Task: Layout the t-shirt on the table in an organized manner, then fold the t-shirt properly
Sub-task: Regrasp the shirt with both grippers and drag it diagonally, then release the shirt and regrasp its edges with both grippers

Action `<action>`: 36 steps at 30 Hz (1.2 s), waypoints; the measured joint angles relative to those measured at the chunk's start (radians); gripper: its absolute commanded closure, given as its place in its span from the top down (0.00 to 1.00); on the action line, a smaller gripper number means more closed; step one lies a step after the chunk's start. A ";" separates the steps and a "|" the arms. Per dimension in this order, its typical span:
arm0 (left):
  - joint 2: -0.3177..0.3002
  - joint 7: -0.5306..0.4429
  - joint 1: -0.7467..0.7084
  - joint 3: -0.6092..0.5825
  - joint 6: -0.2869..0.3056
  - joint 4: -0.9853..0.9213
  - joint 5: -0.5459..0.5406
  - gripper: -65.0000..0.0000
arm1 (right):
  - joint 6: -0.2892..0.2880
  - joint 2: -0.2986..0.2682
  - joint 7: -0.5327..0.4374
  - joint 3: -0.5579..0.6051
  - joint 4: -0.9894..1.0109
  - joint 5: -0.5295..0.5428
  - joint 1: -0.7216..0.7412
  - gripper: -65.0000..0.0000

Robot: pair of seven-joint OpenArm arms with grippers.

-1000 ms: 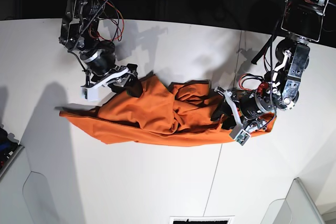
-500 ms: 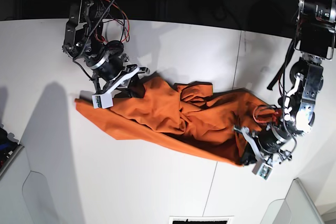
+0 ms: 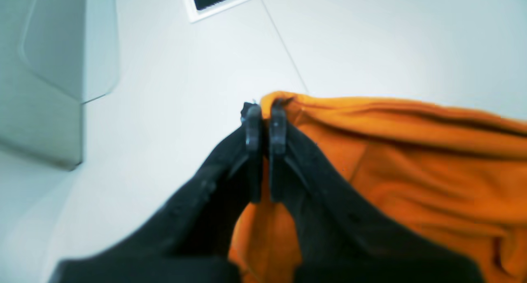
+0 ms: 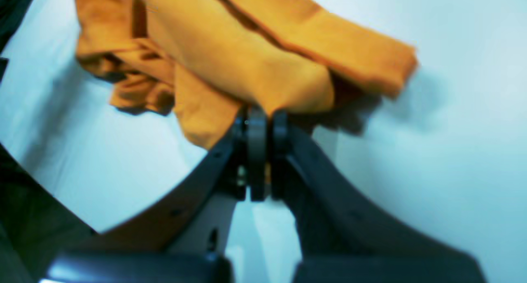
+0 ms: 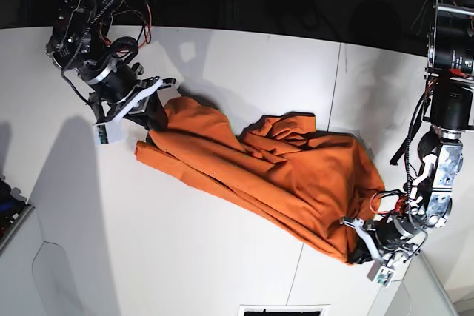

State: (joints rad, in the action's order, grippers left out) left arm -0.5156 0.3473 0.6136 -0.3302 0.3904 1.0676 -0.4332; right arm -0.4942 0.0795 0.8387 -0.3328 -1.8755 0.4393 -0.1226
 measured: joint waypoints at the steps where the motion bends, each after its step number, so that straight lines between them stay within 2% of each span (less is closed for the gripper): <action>1: 0.005 -0.022 0.017 -0.026 -0.001 -0.032 0.002 0.18 | 0.000 -0.002 0.000 -0.023 -0.004 0.013 -0.011 0.00; 3: 0.012 -0.061 0.051 -0.082 -0.023 -0.083 0.003 0.23 | 0.000 0.001 0.000 -0.078 -0.009 0.040 -0.024 0.00; 6: 0.034 -0.100 0.092 -0.150 -0.087 -0.127 0.012 0.23 | 0.000 0.004 0.000 -0.171 -0.010 0.064 -0.040 0.00; 10: 0.092 -0.119 0.133 -0.201 -0.122 -0.152 0.068 0.23 | 0.000 0.003 0.000 -0.319 -0.010 0.082 -0.046 0.00; 12: 0.121 -0.124 0.134 -0.208 -0.127 -0.152 0.075 0.23 | 0.000 0.003 -0.001 -0.389 -0.010 0.131 -0.046 0.00; 13: 0.132 -0.119 0.131 -0.209 -0.134 -0.152 0.074 0.23 | 0.000 0.003 -0.001 -0.417 -0.010 0.155 -0.046 0.09; 15: 0.142 -0.097 0.126 -0.212 -0.167 -0.152 0.074 0.23 | 0.000 0.004 -0.003 -0.460 -0.010 0.174 -0.046 0.40; 16: 0.140 -0.071 0.126 -0.212 -0.175 -0.152 0.074 0.23 | 0.000 0.003 -0.004 -0.475 -0.010 0.176 -0.046 0.51; 17: 0.138 -0.043 0.127 -0.209 -0.182 -0.152 0.076 0.23 | 0.000 0.000 -0.004 -0.485 -0.010 0.183 -0.046 0.58; 19: 0.138 0.009 0.129 -0.207 -0.212 -0.152 0.078 0.23 | 0.000 -0.018 -0.003 -0.489 -0.010 0.190 -0.046 0.59; 21: 0.135 0.057 0.128 -0.196 -0.215 -0.138 0.077 0.23 | 0.000 -0.043 -0.008 -0.489 -0.010 0.193 -0.039 0.59; 23: 0.130 0.089 0.125 -0.178 -0.201 -0.105 0.066 0.23 | 0.000 -0.067 -0.039 -0.489 -0.010 0.193 -0.035 0.59; 24: 0.119 0.102 0.124 -0.168 -0.177 -0.082 0.029 0.23 | 0.000 -0.078 -0.042 -0.489 -0.010 0.193 -0.032 0.59; 27: 0.068 0.161 0.125 -0.132 -0.156 -0.011 -0.074 0.23 | 0.000 -0.088 -0.045 -0.490 -0.010 0.193 -0.025 0.59; 31: -0.017 0.284 0.126 -0.058 -0.047 0.074 -0.193 0.23 | 0.000 -0.085 -0.050 -0.489 -0.010 0.193 0.008 0.59; 36: -0.037 0.372 0.060 0.033 0.019 0.161 -0.304 0.23 | 0.001 -0.085 -0.053 -0.459 -0.006 0.187 0.114 0.59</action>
State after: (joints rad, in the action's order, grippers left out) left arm -0.5529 0.7197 0.6735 -0.2970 0.4095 1.2289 -0.7376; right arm -0.4934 -0.0059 0.7853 -0.7918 -1.8820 0.6258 -0.0082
